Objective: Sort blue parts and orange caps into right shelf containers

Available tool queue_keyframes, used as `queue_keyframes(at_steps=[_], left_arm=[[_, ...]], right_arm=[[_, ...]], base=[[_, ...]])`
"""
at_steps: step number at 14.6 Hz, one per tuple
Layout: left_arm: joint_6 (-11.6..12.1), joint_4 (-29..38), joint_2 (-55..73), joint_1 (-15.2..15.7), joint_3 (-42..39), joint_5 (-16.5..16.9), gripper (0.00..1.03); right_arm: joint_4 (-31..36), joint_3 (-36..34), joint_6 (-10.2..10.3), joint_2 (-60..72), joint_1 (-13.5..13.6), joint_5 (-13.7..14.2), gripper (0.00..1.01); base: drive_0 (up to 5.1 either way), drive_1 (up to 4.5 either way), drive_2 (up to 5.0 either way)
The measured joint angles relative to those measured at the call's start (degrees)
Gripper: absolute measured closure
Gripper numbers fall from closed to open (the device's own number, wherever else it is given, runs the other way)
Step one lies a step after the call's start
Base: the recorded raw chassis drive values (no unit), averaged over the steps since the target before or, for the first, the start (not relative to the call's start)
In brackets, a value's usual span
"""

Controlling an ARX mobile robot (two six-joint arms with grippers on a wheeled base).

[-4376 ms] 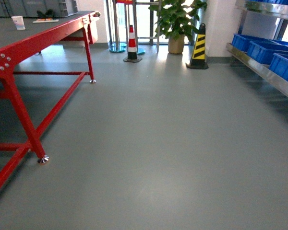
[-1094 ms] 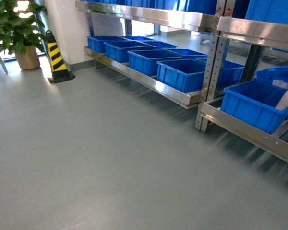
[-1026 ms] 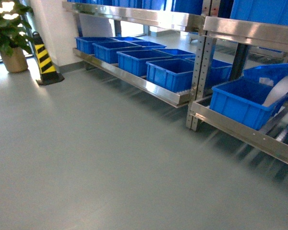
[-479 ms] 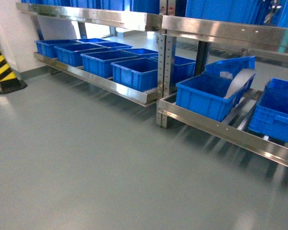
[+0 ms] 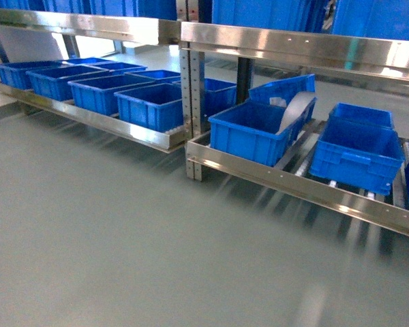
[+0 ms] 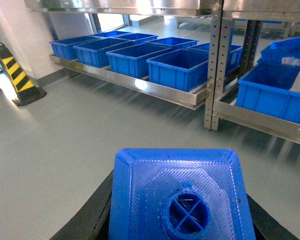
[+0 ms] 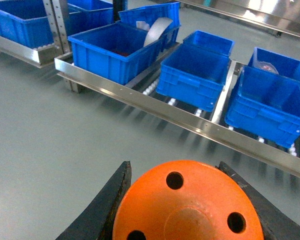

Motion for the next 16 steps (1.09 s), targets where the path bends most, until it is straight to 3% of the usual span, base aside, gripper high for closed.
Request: queue_keyframes(at_steps=[16], left_arm=[[0.00, -0.02, 0.00, 0.00, 0.00, 0.00, 0.58]], right_arm=[[0.02, 0.00, 0.00, 0.00, 0.00, 0.00, 0.57]], base=[[-1.6, -1.61, -1.6]])
